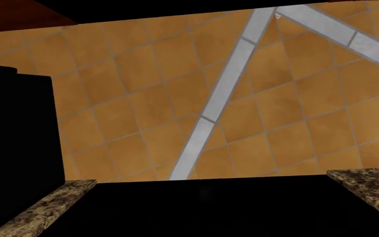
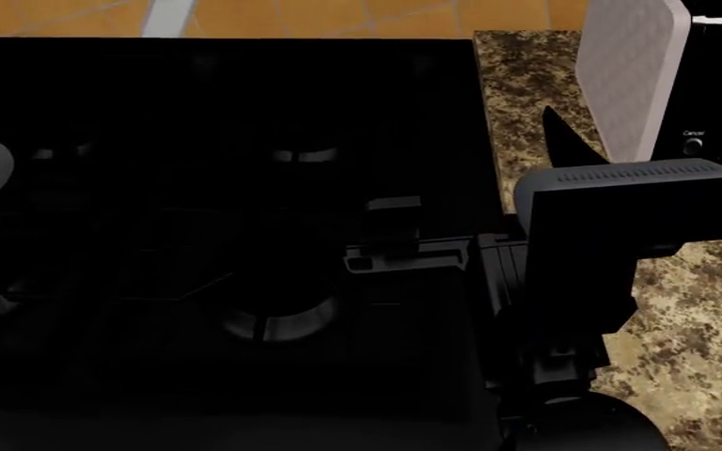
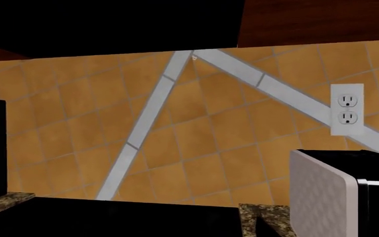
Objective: Press the start button on the microwave
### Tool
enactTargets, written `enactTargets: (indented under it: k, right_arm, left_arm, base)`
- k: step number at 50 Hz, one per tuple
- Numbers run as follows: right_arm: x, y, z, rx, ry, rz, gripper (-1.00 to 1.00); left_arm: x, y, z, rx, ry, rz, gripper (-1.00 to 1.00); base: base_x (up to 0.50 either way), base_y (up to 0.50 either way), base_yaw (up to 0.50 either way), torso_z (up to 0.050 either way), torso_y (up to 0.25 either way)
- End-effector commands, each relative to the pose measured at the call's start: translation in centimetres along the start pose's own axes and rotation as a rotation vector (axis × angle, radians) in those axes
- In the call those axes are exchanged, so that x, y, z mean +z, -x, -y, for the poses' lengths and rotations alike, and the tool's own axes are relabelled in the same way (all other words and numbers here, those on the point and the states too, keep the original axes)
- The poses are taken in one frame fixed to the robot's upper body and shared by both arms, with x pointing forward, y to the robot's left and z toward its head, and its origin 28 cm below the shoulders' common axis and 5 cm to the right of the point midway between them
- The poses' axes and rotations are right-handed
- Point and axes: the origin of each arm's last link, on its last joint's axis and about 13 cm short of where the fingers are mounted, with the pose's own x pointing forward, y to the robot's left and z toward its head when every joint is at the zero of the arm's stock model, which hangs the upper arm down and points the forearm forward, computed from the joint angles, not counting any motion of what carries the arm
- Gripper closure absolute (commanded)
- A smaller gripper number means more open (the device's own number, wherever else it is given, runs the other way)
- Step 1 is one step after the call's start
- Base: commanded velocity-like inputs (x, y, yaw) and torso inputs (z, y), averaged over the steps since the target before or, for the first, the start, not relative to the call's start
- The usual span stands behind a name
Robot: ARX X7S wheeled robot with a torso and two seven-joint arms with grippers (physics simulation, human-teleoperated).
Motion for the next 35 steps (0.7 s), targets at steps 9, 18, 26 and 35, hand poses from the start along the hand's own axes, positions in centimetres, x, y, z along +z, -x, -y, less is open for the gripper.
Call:
enactTargets:
  k: [9, 18, 26, 35]
  right_arm:
    - [0.01, 0.10, -0.17, 0.021, -0.013, 0.010, -1.00]
    - [0.00, 0.29, -0.22, 0.023, 0.007, 0.011, -1.00]
    - [0.03, 0.30, -0.25, 0.033, 0.008, 0.006, -1.00]
    - [0.04, 0.45, -0.24, 0.029, 0.001, 0.014, -1.00]
  left_arm:
    - [-0.25, 0.18, 0.10, -0.007, 0.002, 0.004, -1.00]
    - [-0.31, 0.26, 0.18, -0.010, 0.007, 0.001, -1.00]
    - [-0.18, 0.31, 0.17, -0.011, 0.007, 0.004, -1.00]
    - [-0.04, 0.36, 0.22, -0.012, 0.003, 0.008, -1.00]
  base:
    - [0.42, -0.20, 0.00, 0.000, 0.002]
    - [0.20, -0.09, 0.00, 0.000, 0.000]
    - [0.04, 0.03, 0.00, 0.000, 0.000]
    - [0.14, 0.07, 0.00, 0.000, 0.001]
